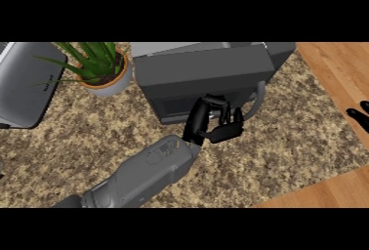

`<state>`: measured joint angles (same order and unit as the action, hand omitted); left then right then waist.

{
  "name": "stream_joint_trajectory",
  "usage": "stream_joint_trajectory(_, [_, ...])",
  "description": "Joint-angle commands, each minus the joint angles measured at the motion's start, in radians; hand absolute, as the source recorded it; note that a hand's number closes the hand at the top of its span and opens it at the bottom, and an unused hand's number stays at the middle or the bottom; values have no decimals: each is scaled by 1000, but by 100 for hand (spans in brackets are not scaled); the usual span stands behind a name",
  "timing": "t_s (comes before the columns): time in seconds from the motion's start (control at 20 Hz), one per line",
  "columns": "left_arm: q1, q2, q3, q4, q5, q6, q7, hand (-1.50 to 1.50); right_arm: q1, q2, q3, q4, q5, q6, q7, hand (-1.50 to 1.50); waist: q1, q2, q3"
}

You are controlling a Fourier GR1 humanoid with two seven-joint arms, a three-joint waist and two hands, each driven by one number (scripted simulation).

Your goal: Pick up the milk, place it into the microwave and close the microwave

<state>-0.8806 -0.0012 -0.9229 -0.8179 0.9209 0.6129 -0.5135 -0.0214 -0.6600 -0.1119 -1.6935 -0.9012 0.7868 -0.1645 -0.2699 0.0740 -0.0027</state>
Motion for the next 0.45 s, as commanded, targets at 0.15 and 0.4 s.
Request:
stream_joint_trajectory(0.15, [-84, 1, 93, 120, 37, 38, -32, 150, 6, -16, 6, -20, -22, 7, 13, -150, -10, 7, -2])
stream_joint_trajectory(0.4, [-91, 1, 87, 131, 59, 34, -50, 150, 9, -23, 7, -19, -35, 7, 20, -150, -7, 13, -1])
